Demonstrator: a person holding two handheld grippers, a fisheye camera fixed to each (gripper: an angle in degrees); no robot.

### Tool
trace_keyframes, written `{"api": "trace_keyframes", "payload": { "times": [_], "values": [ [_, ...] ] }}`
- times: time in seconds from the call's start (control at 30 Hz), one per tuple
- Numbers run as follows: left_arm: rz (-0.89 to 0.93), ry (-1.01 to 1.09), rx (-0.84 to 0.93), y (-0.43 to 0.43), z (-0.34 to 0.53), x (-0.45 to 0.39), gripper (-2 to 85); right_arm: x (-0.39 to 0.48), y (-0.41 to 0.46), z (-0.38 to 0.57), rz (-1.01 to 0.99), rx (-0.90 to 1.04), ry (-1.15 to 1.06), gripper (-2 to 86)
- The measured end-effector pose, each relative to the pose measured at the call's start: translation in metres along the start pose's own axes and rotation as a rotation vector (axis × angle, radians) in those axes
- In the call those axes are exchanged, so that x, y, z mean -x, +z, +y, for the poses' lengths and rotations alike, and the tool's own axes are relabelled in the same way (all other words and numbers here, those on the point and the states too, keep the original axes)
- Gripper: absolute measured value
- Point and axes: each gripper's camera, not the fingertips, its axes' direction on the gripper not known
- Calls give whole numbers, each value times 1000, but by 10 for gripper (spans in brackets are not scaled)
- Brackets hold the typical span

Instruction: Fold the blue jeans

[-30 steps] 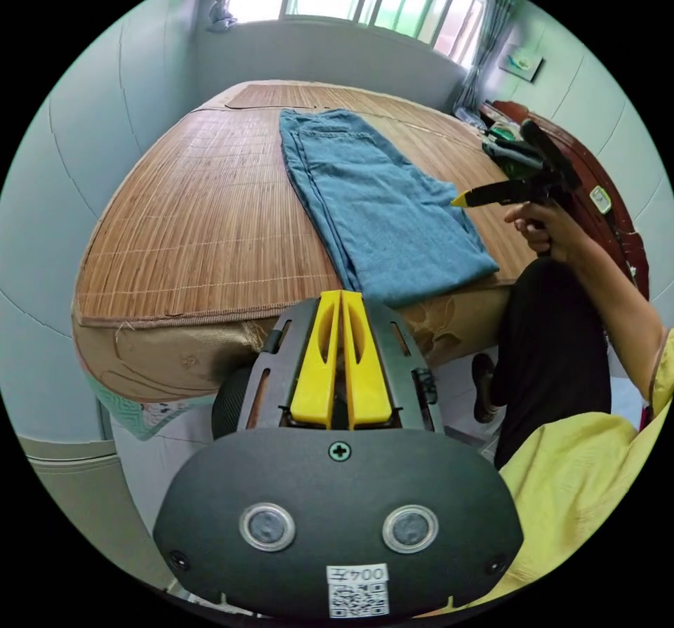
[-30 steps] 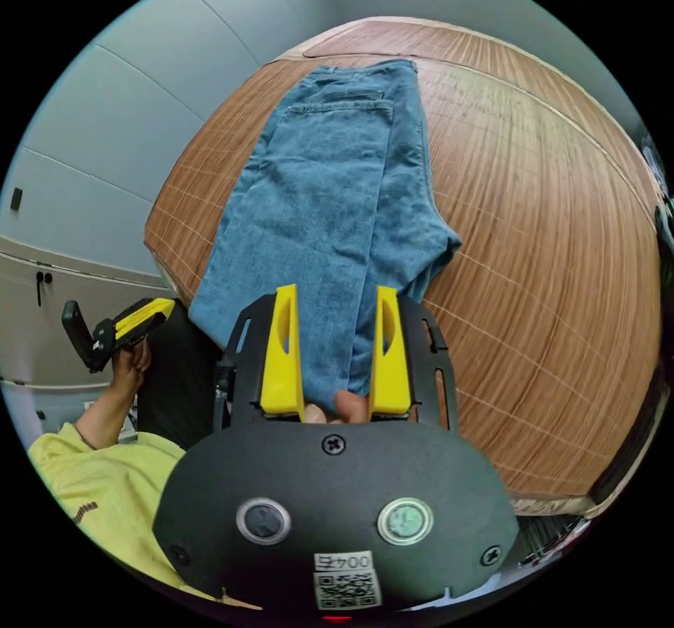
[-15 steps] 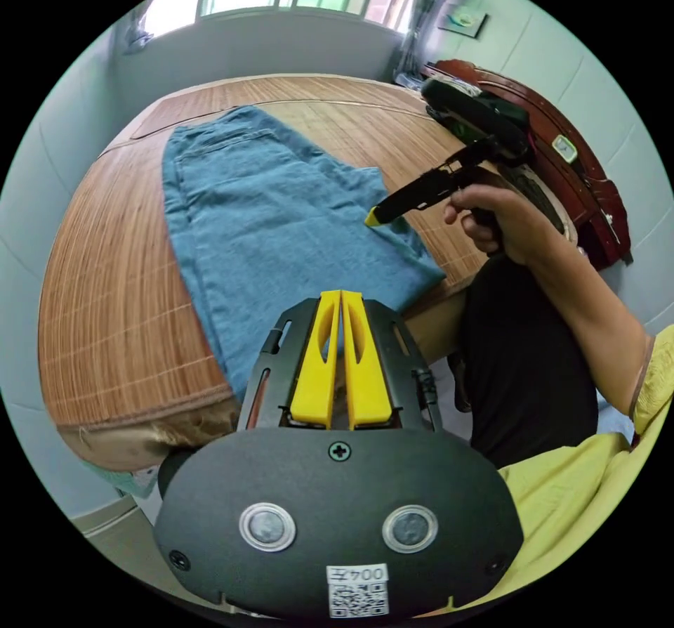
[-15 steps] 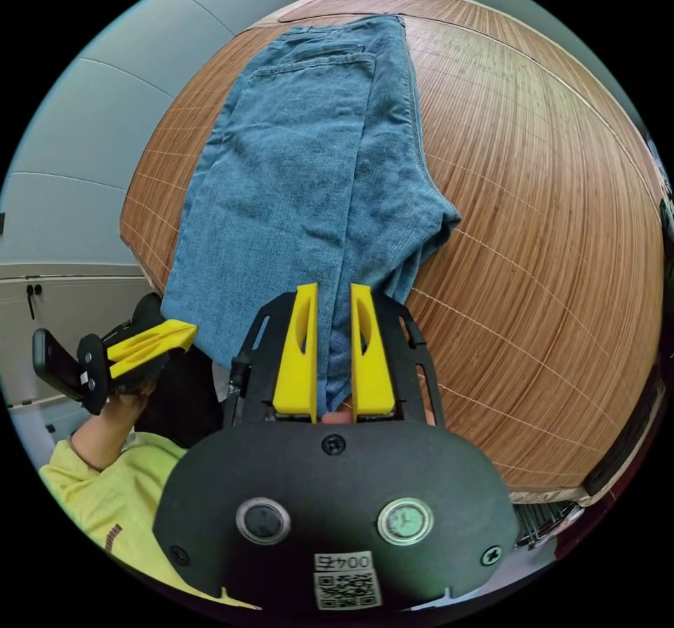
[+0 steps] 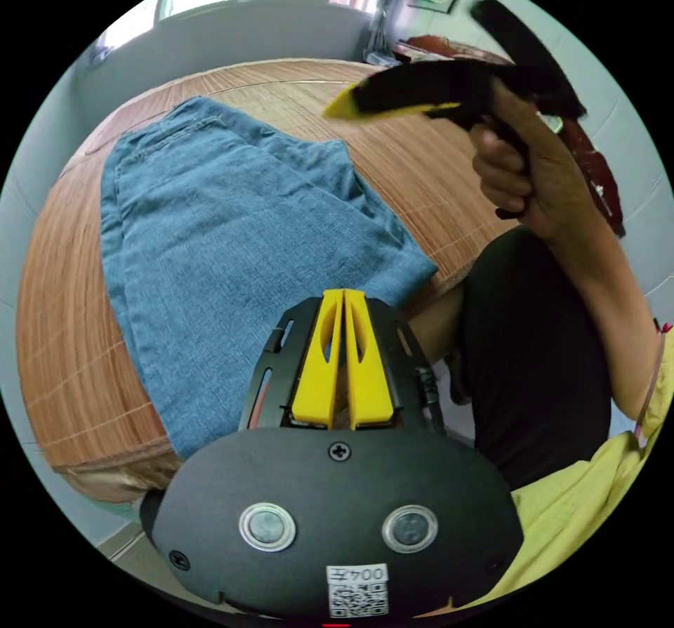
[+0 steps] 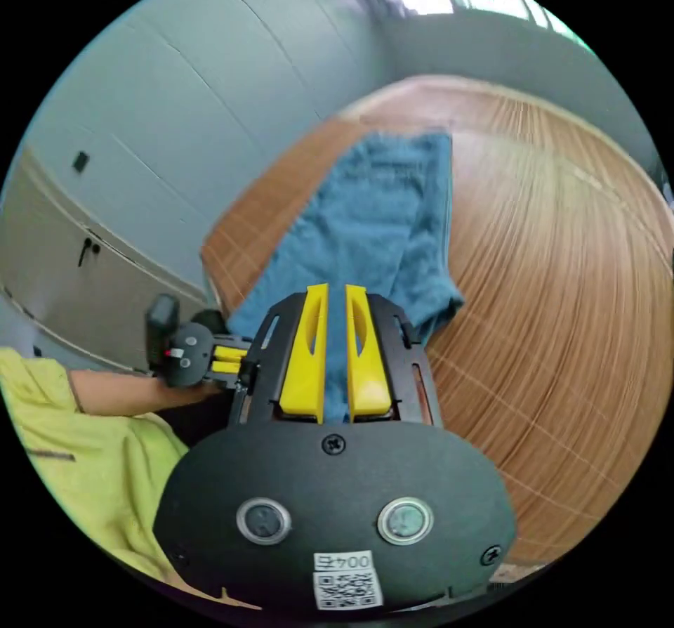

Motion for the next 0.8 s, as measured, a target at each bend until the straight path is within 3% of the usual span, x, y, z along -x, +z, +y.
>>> {"api": "trace_keyframes", "payload": {
  "times": [0.07, 0.17, 0.3, 0.37, 0.47, 0.67, 0.8],
  "values": [
    [63, -47, -25, 1, 6, 13, 5, 11, -51, 32, 73, -266, -38, 8],
    [28, -27, -41, -1, 9, 10, 6, 17, -70, 58, 148, -426, -81, 1],
    [33, -59, -64, -3, 13, 14, 6, 13, -67, 52, 98, -340, -102, 14],
    [93, -118, -31, -7, 11, 25, 6, -1, -49, 44, -42, -189, -118, 91],
    [121, -130, -63, -37, 22, 31, 5, -30, -39, 42, -245, -125, -45, 136],
    [4, -233, -126, -108, 109, 77, 5, -92, -48, 55, -457, -153, 152, 139],
    [59, -354, -160, -122, 147, 107, 8, -110, -48, 54, -447, -139, 229, 144]
  ]
}}
